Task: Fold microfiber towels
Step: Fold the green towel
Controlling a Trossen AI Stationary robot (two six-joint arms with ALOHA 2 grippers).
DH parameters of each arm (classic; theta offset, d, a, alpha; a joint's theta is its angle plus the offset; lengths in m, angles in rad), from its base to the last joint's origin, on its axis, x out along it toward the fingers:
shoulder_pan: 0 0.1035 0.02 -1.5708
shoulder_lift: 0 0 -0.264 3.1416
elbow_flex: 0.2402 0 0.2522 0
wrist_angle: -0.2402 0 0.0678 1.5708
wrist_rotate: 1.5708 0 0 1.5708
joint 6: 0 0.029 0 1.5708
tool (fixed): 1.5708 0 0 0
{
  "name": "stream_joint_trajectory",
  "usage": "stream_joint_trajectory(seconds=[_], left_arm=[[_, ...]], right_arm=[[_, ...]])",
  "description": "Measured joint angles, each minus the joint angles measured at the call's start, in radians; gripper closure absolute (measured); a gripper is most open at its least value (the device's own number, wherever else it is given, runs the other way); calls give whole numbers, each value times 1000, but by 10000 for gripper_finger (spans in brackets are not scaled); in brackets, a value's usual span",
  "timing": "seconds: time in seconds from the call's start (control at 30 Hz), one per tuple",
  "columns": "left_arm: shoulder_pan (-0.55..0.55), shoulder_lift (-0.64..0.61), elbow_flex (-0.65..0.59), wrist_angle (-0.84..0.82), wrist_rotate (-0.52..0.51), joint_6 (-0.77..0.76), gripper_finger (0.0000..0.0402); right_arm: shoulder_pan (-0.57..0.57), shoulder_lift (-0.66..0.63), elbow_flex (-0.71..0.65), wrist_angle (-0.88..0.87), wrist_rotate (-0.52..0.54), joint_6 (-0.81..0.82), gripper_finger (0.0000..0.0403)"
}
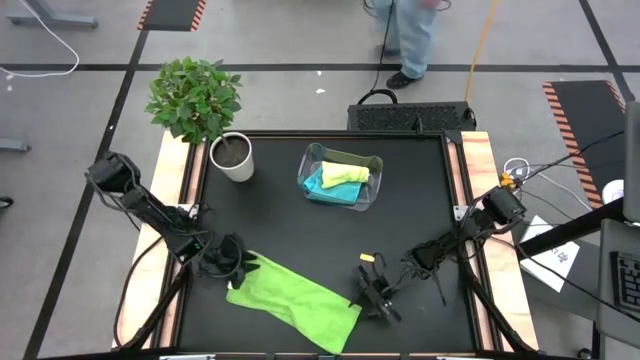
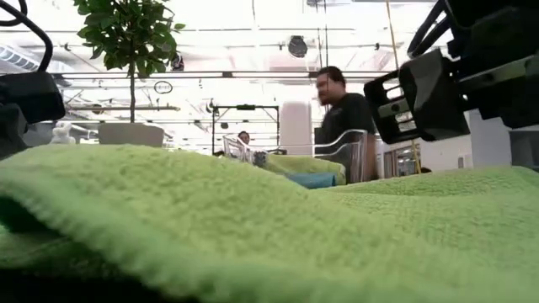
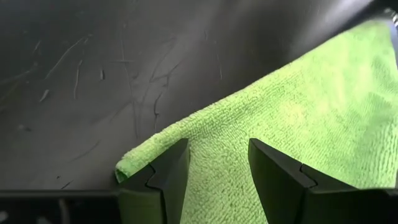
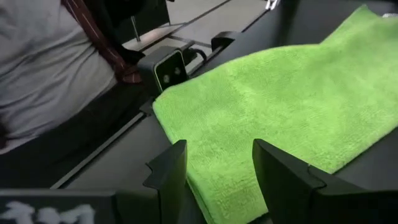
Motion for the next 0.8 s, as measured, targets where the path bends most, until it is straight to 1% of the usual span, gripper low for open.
stream_joint_trajectory(seconds=[0.13, 0.23, 0.33, 0.63, 0.8], left_arm=[[0, 60, -2, 48, -15, -5, 229], [12, 93, -2, 83, -16, 12, 229], [28, 100, -1, 85, -13, 20, 229], [128, 103, -5, 130, 15, 166, 229], [206, 104, -6, 134, 20, 236, 229]], right_arm=[[0, 2, 0, 10, 1, 16, 229], [2, 4, 0, 73, 0, 12, 229], [2, 2, 1, 102, 0, 13, 229], [2, 3, 0, 57, 0, 64, 229], [-2, 3, 0, -37, -1, 55, 229]])
